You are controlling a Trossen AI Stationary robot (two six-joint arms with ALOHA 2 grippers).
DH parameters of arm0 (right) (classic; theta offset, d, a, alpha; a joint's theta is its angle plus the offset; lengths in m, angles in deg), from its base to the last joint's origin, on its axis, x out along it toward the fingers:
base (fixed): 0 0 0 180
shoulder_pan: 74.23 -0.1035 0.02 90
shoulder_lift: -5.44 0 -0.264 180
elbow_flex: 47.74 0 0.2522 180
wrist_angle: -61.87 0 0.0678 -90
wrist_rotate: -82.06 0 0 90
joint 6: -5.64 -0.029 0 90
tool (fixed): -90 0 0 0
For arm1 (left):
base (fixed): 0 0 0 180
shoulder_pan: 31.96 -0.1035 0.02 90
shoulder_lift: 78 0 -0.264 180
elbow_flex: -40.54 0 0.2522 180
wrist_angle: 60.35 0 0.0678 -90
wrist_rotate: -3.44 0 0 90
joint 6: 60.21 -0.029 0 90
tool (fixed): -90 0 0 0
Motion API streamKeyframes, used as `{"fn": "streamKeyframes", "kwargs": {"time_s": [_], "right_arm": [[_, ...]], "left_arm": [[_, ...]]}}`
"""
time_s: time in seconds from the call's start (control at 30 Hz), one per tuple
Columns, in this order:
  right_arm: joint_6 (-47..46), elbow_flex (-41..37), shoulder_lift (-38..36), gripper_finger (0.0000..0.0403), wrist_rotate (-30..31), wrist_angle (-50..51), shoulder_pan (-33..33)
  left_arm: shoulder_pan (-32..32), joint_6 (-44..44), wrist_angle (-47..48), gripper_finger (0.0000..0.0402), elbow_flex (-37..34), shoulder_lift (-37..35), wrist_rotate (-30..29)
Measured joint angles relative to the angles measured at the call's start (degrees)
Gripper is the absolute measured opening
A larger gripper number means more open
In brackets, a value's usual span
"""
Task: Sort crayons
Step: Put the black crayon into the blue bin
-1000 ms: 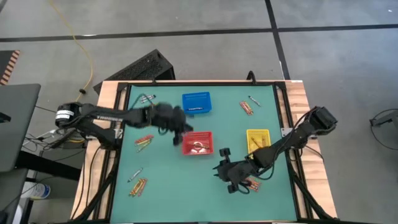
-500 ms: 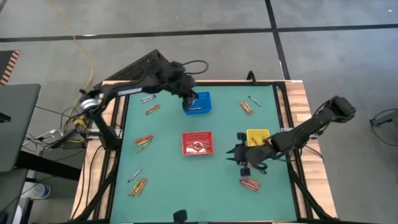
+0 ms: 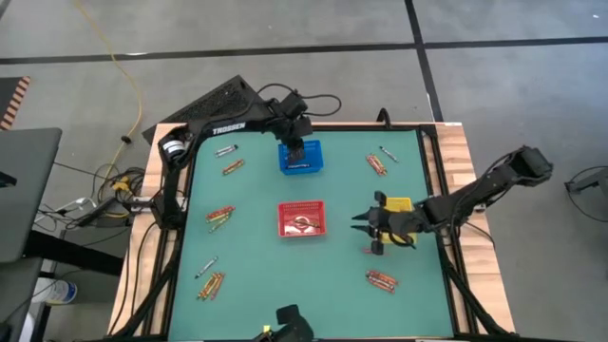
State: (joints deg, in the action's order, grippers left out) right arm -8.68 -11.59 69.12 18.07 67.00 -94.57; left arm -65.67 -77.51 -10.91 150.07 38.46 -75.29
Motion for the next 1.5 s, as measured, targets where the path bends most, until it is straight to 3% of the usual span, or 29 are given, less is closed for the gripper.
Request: {"fn": "streamKeyframes", "kwargs": {"time_s": [0.2, 0.4, 0.6, 0.73, 0.87, 1.0, 1.17, 1.5], "right_arm": [[0.97, 0.0, 0.02, 0.0109, -1.81, 1.23, 2.65], [1.23, 0.0, 0.02, 0.0109, -3.61, 1.6, 2.89], [0.67, 0.0, 0.02, 0.0109, -3.64, 1.51, 2.87], [-2.73, 0.02, 0.02, 0.0109, -3.66, 1.35, 2.79], [-6.62, 0.02, 0.04, 0.0109, -3.64, 1.28, 2.67], [-7.23, 0.04, 0.43, 0.0109, -3.61, -0.77, 2.72], [-6.3, 0.04, 0.46, 0.0109, -2.45, -2.77, 2.87], [-6.04, 0.04, 0.46, 0.0109, -1.49, -3.85, 2.87]], "left_arm": [[0.46, -0.05, 0.36, 0.0016, 0.13, -0.04, 0.06], [0.77, -0.92, 0.74, 0.0064, 0.21, -0.17, 0.17], [0.76, -1.07, 9.75, 0.0104, 7.25, -0.31, -4.44], [0.58, -1.64, 17.35, 0.0109, 12.19, -0.42, -6.62], [-0.43, -2.18, 23.6, 0.011, 12.55, -2.26, -6.6], [-1.6, -1.63, 22.11, 0.011, 7.53, -5.95, -4.52], [-1.73, -0.62, 12.58, 0.011, -5.7, -12.26, -1.55], [-4.91, 2.9, 8.41, 0.011, -27.77, -27.03, -17.13]]}}
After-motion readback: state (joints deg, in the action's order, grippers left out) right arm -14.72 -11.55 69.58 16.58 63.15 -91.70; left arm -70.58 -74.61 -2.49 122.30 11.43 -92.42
